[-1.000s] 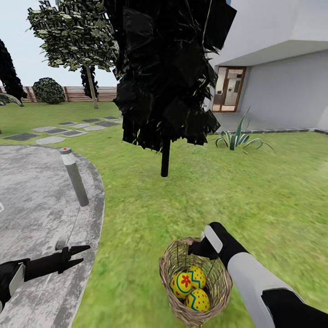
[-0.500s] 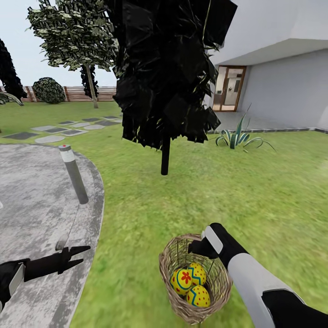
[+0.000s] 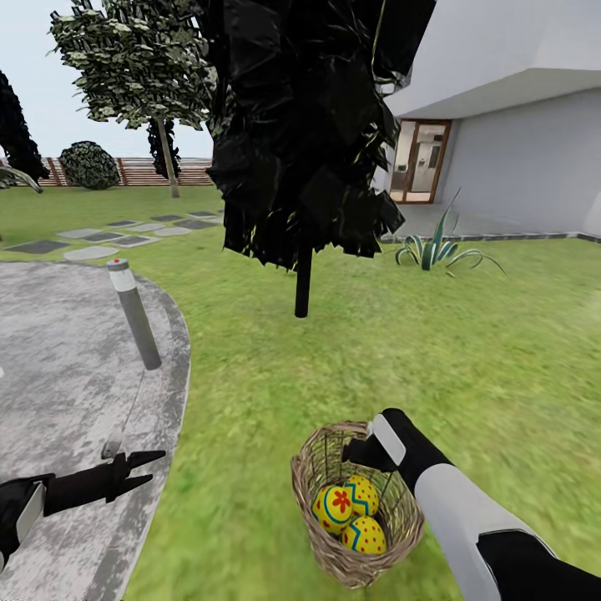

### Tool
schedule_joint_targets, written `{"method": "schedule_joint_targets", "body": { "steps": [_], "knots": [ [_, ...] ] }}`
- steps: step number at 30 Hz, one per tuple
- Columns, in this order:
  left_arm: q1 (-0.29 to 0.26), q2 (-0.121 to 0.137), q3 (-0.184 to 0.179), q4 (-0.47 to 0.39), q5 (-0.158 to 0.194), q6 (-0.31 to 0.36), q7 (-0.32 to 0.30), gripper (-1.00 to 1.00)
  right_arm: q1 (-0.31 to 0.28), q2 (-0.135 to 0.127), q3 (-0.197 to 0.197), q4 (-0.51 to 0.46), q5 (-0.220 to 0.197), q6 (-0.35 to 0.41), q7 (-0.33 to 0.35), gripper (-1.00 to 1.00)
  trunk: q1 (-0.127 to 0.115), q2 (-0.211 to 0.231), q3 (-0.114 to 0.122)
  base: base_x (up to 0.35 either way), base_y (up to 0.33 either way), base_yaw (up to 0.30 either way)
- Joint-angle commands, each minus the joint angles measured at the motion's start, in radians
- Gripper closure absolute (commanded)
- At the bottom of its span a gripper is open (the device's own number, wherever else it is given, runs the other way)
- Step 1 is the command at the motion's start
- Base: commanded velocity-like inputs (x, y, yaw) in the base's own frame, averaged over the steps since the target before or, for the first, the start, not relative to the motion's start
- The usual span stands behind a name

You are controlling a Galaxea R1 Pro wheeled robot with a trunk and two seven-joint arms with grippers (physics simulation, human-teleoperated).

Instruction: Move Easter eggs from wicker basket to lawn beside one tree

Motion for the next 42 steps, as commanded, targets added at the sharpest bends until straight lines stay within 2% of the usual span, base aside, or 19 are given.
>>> {"method": "schedule_joint_targets", "body": {
  "steps": [1, 10, 29, 35, 38, 42],
  "knots": [
    [-0.001, 0.0, 0.002, 0.0, 0.002, 0.009, -0.002, -1.0, -0.001, -0.001, 0.006, -0.001, -0.011, -0.005, -0.009, -1.0, 0.004, -0.008, -0.004, 0.0, 0.0, 0.0],
    [-0.001, 0.002, 0.002, 0.0, 0.002, 0.008, -0.001, -1.0, -0.001, -0.01, 0.005, -0.001, -0.02, -0.022, -0.009, -1.0, 0.038, -0.071, -0.032, 0.0, 0.0, 0.0],
    [-0.001, 0.006, 0.002, -0.001, 0.002, 0.01, -0.002, -1.0, -0.038, 0.002, 0.005, 0.001, -0.021, -0.024, -0.01, -1.0, 0.111, -0.204, -0.092, 0.0, 0.0, 0.0],
    [-0.004, 0.071, 0.003, 0.0, 0.001, 0.062, -0.001, -1.0, -0.039, 0.003, 0.005, 0.039, -0.023, -0.026, -0.01, -1.0, 0.134, -0.246, -0.111, 0.0, 0.0, 0.0],
    [-0.007, 0.081, 0.003, -0.001, 0.001, 0.069, -0.001, -1.0, -0.039, 0.003, 0.005, 0.045, -0.023, -0.03, -0.01, -1.0, 0.146, -0.267, -0.12, 0.0, 0.0, 0.0],
    [-0.008, 0.08, 0.004, -0.001, 0.002, 0.071, -0.001, -1.0, -0.039, 0.002, 0.005, 0.048, -0.022, -0.027, -0.01, -1.0, 0.157, -0.288, -0.129, 0.0, 0.0, 0.0]
  ]
}}
